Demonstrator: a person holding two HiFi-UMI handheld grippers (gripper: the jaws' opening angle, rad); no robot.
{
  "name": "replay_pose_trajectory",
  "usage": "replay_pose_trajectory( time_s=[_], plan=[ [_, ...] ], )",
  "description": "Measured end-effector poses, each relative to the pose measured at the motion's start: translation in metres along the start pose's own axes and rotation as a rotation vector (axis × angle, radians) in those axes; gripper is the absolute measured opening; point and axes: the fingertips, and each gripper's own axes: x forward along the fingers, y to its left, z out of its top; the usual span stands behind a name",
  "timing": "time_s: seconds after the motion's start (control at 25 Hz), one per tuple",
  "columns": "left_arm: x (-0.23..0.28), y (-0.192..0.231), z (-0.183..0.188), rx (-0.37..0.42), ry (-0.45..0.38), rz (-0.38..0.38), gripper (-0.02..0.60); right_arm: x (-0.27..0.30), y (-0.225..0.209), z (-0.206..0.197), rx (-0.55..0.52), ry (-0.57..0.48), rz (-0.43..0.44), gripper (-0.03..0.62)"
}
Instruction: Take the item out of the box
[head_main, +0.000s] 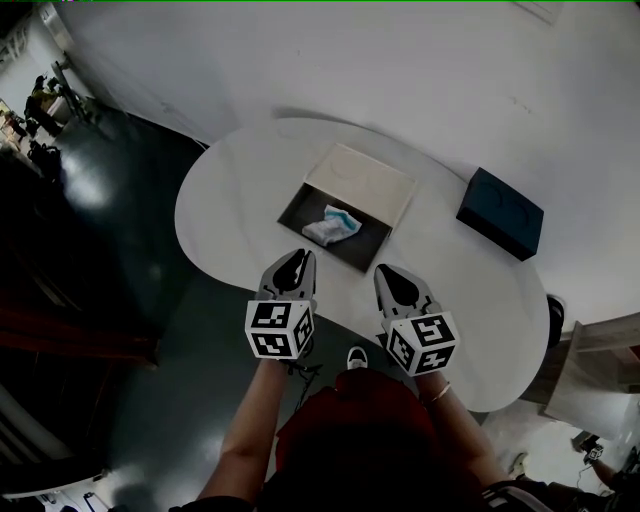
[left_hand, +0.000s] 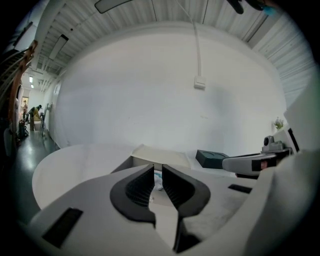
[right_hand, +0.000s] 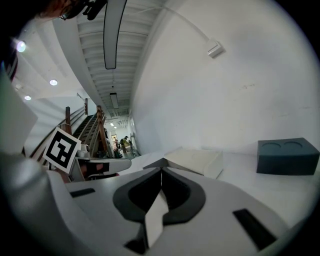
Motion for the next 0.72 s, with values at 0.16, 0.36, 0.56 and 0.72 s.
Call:
replay_pose_trajectory(
  time_s=[0.16,0.36,0.56,0.72],
  plan=[
    [0.013,0.000,-0.001,0.029,0.031,-0.003,0.029,0.006,-0.007,-0.001,0.004,0.009,-0.002,0.015],
    [0.029,-0.001,-0.001,0.071,0.070,-0.018,0.046,0.012,-0.016,-0.002,0.018,0.020,0.002,0.015],
    [0.044,-0.002,-0.004,0.108,0.110,-0.031,0.089,0.020,-0.021,-0.004,0.024,0.028,0.012,0.015],
    [0.055,0.000,-0.007,0.150,0.154,-0.025,0.131,0.025,-0.027,-0.006,0.033,0.037,0.014,0.015]
  ],
)
